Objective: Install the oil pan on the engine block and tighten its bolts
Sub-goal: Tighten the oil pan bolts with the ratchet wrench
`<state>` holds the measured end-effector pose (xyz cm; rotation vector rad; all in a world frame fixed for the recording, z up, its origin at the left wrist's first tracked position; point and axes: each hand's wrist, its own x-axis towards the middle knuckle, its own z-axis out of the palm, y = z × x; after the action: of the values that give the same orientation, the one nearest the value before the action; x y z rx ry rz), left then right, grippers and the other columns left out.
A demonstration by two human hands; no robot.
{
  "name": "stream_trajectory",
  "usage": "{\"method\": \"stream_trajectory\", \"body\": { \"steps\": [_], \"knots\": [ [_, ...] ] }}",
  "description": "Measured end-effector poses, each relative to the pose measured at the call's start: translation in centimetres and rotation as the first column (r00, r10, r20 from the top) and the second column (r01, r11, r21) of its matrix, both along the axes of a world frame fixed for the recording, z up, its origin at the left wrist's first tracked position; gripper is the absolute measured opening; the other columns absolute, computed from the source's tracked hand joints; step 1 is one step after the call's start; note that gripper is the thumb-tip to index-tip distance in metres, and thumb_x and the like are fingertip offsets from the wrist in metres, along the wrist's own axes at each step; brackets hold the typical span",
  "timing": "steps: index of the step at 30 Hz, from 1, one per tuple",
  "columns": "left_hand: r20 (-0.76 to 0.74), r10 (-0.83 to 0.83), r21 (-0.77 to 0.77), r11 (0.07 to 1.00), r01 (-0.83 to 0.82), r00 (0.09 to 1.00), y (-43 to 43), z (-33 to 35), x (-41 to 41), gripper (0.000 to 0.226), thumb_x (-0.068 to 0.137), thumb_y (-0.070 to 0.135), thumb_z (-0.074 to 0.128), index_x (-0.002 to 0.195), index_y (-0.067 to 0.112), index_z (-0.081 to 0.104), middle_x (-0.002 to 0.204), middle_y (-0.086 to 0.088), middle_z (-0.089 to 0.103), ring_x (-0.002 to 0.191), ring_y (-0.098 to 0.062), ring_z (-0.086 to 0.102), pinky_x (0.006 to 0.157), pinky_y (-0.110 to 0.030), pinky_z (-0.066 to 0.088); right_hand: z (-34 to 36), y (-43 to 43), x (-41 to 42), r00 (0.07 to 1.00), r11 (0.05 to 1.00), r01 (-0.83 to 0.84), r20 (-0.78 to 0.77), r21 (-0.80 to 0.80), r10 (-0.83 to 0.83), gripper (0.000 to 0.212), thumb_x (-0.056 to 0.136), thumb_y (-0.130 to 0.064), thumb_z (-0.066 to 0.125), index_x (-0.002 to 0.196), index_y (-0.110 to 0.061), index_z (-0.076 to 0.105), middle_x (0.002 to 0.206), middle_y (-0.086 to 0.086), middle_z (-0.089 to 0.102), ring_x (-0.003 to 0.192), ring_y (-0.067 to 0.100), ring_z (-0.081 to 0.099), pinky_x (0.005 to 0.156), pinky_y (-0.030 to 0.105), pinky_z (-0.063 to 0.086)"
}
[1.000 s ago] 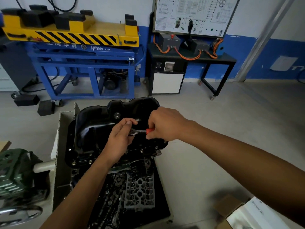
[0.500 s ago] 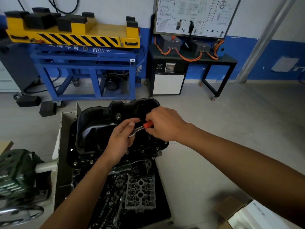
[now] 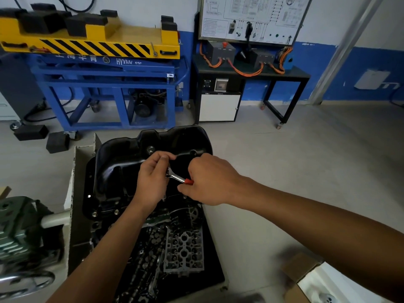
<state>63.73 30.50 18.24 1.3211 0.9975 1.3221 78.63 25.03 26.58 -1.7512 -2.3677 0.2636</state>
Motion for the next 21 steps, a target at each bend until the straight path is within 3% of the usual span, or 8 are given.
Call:
{"method": "stream_trajectory", "body": {
  "steps": [5,9,14,17,21],
  "knots": [
    [0.003,-0.036,0.006,0.999,0.036,0.999,0.4,-0.1,0.3,0.034,0.103,0.006,0.04,0.089,0.02,0.068,0.054,0.007,0.046,0.048,-0.006,0.036,0.046,-0.019,0.032,-0.8,-0.5,-0.3,0.997,0.998,0.066,-0.044,-0.023,-0.067,0.045,0.08,-0.048,0.07,0.055,-0.022,0.044,0.052,-0.007,0.046,0.046,0.01,0.047,0.045,0.024,0.029],
    [0.009,-0.026,-0.028,0.999,0.026,1.0,0.9,0.3,0.0,0.034,0.1,0.007,0.04,0.088,0.019,0.068,0.052,0.005,0.046,0.047,-0.009,0.035,0.045,-0.023,0.029,-0.3,0.0,-0.3,0.999,0.999,0.021,-0.026,-0.041,-0.022,0.042,0.075,-0.037,0.078,0.057,-0.022,0.043,0.053,-0.005,0.047,0.048,0.011,0.046,0.045,0.025,0.031],
    [0.025,-0.052,-0.107,0.993,0.055,0.998,0.6,1.1,0.2,0.033,0.106,0.009,0.037,0.09,0.014,0.066,0.054,0.013,0.054,0.044,0.0,0.044,0.041,-0.014,0.036,0.4,1.6,1.2,0.988,0.999,-0.027,0.15,0.037,0.021,0.043,0.083,-0.038,0.074,0.06,-0.023,0.041,0.063,-0.006,0.042,0.059,0.018,0.048,0.049,0.027,0.025],
    [0.041,-0.168,-0.105,0.98,0.172,0.985,-0.2,1.1,0.2,0.031,0.108,0.011,0.036,0.1,0.01,0.065,0.054,0.014,0.056,0.043,0.0,0.049,0.043,-0.012,0.038,0.8,3.0,2.2,0.974,0.992,-0.044,0.228,0.115,0.016,0.018,0.087,-0.036,0.069,0.079,-0.02,0.064,0.077,-0.003,0.053,0.078,0.024,0.059,0.058,0.031,0.04],
    [-0.029,-0.257,-0.07,0.964,0.255,0.966,-0.5,0.5,0.0,0.023,0.106,0.016,0.045,0.11,0.014,0.068,0.052,0.006,0.041,0.045,-0.008,0.033,0.045,-0.02,0.026,0.2,4.1,2.6,0.967,0.98,-0.133,0.238,0.146,0.095,0.017,0.091,-0.035,0.066,0.099,-0.022,0.073,0.099,-0.001,0.054,0.097,0.021,0.05,0.07,0.036,0.044]
  ]
}}
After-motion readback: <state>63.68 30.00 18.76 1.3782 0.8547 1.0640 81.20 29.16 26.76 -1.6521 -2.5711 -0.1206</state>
